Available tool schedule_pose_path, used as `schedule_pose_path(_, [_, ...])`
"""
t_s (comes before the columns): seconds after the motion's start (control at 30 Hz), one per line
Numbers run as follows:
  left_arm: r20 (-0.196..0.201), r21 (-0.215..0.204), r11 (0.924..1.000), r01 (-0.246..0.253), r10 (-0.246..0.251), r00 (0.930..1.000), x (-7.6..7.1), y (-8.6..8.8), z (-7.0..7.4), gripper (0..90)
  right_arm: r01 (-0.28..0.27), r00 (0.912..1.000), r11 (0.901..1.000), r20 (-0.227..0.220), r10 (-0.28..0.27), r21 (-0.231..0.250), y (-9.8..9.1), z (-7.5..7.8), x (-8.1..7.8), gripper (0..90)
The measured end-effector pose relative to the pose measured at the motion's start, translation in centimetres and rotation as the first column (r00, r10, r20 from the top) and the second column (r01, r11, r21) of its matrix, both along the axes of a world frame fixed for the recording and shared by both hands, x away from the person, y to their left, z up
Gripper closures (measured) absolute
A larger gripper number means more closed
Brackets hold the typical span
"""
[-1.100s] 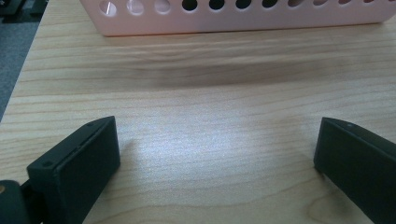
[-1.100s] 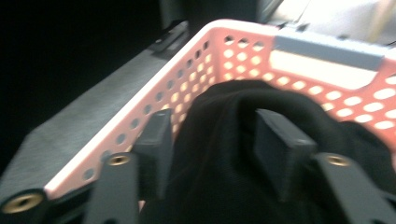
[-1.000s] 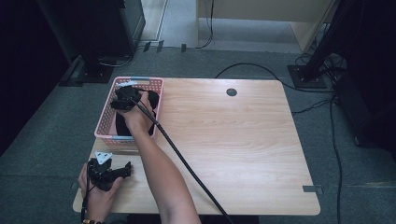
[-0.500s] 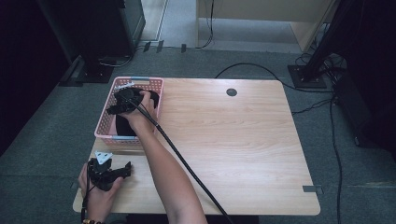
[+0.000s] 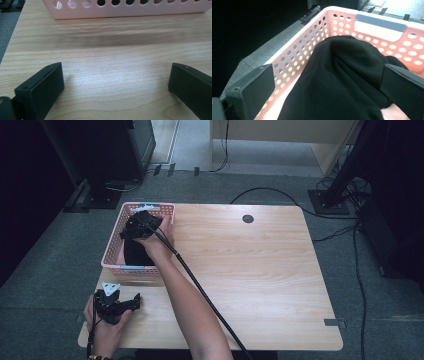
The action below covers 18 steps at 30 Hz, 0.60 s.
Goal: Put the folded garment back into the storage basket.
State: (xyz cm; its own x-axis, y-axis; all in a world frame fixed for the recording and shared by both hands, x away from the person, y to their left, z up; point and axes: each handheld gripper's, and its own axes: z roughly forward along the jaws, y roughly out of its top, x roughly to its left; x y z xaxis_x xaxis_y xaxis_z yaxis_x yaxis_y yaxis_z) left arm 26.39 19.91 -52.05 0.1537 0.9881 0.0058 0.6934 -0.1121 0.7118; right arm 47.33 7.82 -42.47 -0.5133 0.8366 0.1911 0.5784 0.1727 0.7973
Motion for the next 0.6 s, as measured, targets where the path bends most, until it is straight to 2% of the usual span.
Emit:
schedule_pose_path(0.17, [0.0,0.0,1.0,0.0,0.0,1.0,0.0,0.0,0.0,0.1,0.014,0.9998,0.9999,0.016,-0.014,0.007,-1.4,0.3,-0.2,0.0])
schedule_pose_path(0.6, [0.001,-0.002,1.0,-0.002,0.002,1.0,0.0,0.0,0.0,0.1,0.065,0.9979,0.9977,0.007,-0.065,0.02,-5.1,0.2,-0.4,0.0])
